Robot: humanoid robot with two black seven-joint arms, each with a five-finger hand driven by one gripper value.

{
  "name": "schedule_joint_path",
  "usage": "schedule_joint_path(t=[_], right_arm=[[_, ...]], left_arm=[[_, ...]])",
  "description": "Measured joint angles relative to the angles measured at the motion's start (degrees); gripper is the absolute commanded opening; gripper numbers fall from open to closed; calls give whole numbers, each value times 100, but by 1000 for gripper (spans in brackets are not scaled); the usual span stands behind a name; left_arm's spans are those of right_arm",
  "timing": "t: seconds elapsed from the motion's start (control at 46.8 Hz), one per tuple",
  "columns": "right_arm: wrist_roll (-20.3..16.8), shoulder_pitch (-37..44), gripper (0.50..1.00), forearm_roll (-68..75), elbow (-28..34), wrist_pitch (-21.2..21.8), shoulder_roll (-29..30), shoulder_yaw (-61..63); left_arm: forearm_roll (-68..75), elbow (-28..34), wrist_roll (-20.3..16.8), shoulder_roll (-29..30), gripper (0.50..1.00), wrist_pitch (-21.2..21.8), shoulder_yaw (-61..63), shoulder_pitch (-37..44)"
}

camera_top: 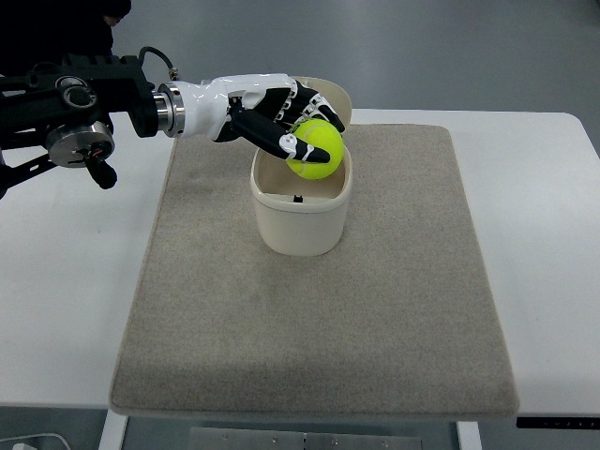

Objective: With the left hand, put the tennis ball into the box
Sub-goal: 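Lower the held ball into the bin opening with the left hand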

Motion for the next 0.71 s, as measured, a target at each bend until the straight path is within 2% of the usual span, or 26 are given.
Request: schedule_joint_path(t=[0.299,0.705], right_arm=[[0,0,938,0,0,0,0,0],[0,0,938,0,0,0,0,0]], left_arm=[[0,-234,222,127,500,199,179,-127],[0,-216,232,207,500,640,496,-260]])
